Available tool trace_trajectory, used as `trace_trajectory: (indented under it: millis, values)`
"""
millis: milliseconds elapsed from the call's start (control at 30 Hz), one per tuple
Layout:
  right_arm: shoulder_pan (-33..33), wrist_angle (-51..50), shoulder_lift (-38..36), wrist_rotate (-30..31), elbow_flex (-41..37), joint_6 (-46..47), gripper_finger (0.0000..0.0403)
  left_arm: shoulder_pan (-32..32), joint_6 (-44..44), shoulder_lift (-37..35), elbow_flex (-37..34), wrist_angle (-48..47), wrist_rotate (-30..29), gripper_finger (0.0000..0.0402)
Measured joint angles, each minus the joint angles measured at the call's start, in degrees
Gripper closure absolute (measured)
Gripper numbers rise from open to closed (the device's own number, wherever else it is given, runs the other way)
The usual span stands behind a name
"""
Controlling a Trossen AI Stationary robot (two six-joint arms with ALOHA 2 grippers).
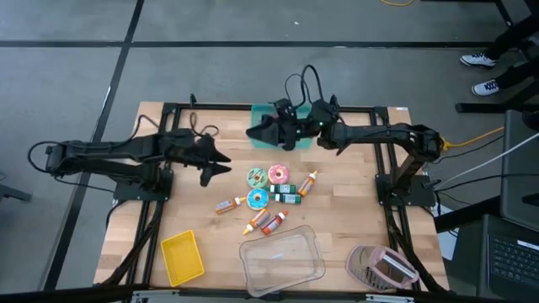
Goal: Pick & Place Food Item
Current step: Put the green donut into the yellow bin
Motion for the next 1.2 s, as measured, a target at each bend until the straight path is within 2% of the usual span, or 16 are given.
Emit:
trace_trajectory:
  millis: [200, 300, 433, 533, 633, 800, 1033, 1200]
  values:
    - [1.5, 1.2, 0.0, 1.3, 0.0, -0.2, 0.0243, 0.1, 11.6, 7.7, 2.6, -5.7, -1.4, 0.0219]
    - [1.6, 1.4, 0.0, 1.4, 0.0, 0.5, 0.0243, 0.7, 13.4, 12.5, 2.6, -5.6, -1.3, 0.0219]
    - [1.6, 1.5, 0.0, 2.4, 0.0, 0.6, 0.0243, 1.5, 13.2, 19.4, 2.6, -2.5, -0.2, 0.0219]
    - [1.6, 2.6, 0.0, 2.6, 0.0, 0.6, 0.0243, 1.4, 12.0, 23.6, 2.6, 3.4, 0.0, 0.0217]
    - [1.6, 2.7, 0.0, 2.5, 0.0, 0.6, 0.0243, 2.3, 8.2, 27.4, 2.7, 8.0, -0.4, 0.0209]
    - [1.6, 3.8, 0.0, 1.5, 0.0, 0.6, 0.0243, 3.8, 2.3, 33.5, 2.7, 10.5, -0.6, 0.0190]
    - [1.6, 4.3, 0.0, 0.3, 0.0, 0.6, 0.0243, 3.9, -1.0, 38.2, 2.7, 18.1, -3.1, 0.0188]
    - [1.6, 5.8, -0.4, -0.4, 0.0, -1.9, 0.0243, 4.6, -1.5, 40.9, 2.7, 20.0, -3.7, 0.0189]
